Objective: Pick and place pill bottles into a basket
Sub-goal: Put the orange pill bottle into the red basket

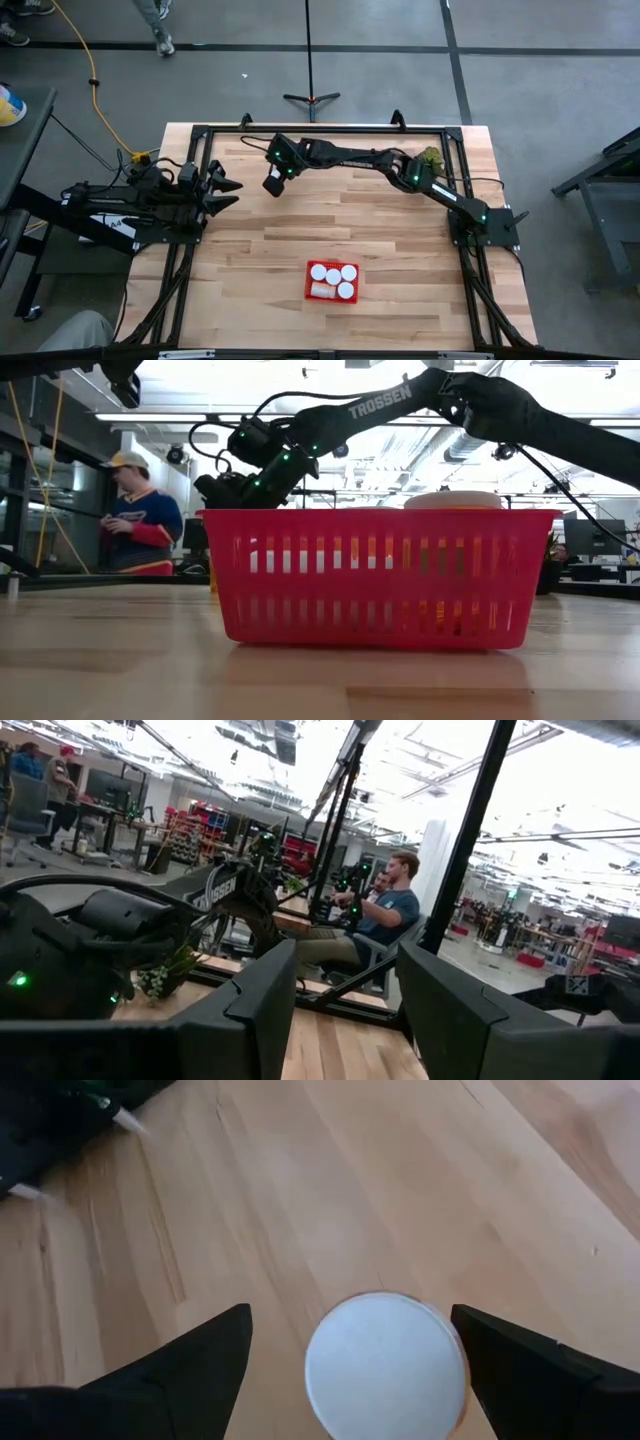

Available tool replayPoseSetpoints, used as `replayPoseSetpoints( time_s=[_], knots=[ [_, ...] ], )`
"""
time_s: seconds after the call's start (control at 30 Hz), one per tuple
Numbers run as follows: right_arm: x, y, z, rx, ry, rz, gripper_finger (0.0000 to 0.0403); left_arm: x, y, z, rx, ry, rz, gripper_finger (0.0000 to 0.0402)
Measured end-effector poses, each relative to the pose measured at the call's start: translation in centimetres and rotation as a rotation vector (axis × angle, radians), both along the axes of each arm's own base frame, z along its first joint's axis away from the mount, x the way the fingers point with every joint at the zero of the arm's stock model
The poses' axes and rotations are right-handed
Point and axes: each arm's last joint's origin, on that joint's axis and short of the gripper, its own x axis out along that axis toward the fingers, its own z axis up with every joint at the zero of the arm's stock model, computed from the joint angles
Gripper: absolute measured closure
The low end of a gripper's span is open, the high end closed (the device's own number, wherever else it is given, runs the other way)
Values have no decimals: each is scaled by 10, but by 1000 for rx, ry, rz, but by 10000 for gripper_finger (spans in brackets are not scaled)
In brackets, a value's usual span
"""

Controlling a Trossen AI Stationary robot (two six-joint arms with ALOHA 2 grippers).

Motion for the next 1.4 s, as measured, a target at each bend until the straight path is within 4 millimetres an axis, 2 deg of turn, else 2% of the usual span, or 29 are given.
replayPoseSetpoints(
  time_s=[0.1, 0.3, 0.57, 0.73, 1.13, 1.4],
  knots=[
    [1, 0, 0, -2, -8, 2, 70, 0, 0, 0, -1, 0, -1, 190],
    [3, 3, -13, 22, 8, 19, 71, 0, 0, 0, -6, 0, -3, 190],
    [5, 5, -12, 8, -4, 15, 74, 0, 0, -1, -17, 6, -6, 190],
    [4, 6, -12, -2, 3, 30, 99, 0, 0, -1, -17, 6, -6, 190],
    [4, 12, -13, 11, 24, 55, 186, 0, 0, -1, -17, 6, -6, 190],
    [5, 20, -14, 10, 31, 66, 197, 0, 0, -1, -17, 7, -6, 190]
  ],
)
